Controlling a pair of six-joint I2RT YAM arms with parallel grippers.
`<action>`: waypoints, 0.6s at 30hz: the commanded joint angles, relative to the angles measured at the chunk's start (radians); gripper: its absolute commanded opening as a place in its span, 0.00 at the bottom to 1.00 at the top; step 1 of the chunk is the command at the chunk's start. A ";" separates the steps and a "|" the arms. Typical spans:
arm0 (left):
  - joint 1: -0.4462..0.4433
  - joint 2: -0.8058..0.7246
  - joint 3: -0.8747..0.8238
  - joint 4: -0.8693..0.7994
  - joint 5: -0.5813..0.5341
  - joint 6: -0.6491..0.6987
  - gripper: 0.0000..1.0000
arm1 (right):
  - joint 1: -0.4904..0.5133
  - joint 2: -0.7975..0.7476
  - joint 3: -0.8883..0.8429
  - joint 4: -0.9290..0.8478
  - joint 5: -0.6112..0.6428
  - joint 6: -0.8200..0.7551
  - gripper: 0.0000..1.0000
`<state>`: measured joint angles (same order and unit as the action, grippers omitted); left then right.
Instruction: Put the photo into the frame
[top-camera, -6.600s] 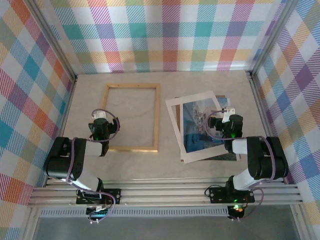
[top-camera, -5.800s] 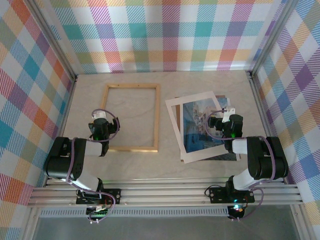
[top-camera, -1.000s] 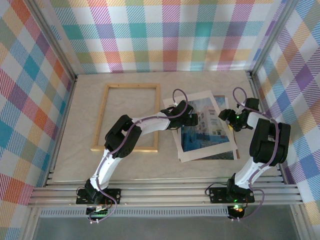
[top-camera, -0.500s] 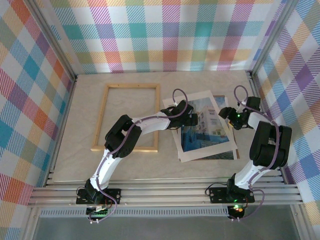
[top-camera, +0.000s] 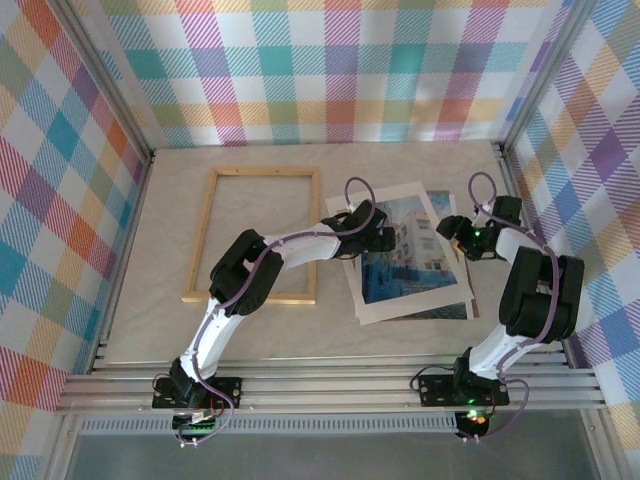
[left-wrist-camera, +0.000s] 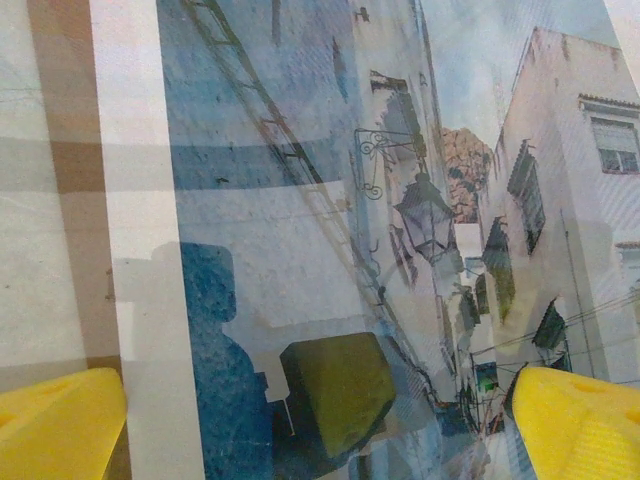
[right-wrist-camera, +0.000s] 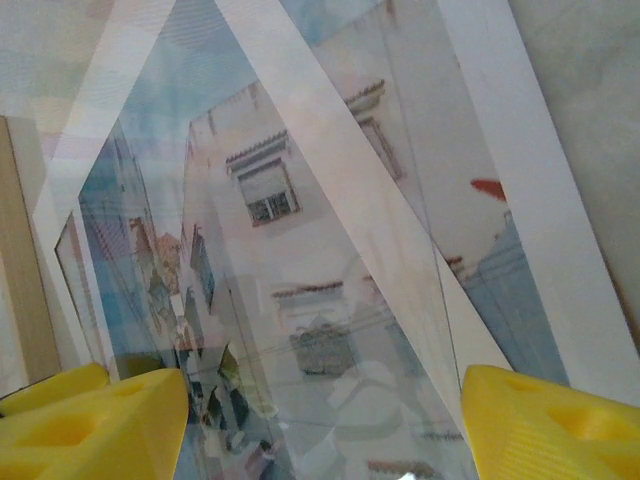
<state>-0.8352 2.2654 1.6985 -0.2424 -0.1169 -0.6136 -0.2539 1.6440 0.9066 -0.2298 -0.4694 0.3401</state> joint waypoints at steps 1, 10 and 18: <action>0.001 0.049 -0.004 -0.082 0.038 -0.019 1.00 | 0.014 -0.067 -0.046 0.009 -0.141 0.045 0.72; -0.001 0.054 0.004 -0.081 0.041 -0.018 1.00 | 0.012 -0.075 -0.087 0.022 -0.233 0.036 0.69; -0.004 0.054 0.003 -0.076 0.043 -0.018 1.00 | 0.015 -0.034 -0.043 -0.024 -0.168 -0.033 0.66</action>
<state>-0.8352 2.2673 1.7061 -0.2558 -0.1162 -0.6132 -0.2539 1.5749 0.8440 -0.1963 -0.6338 0.3485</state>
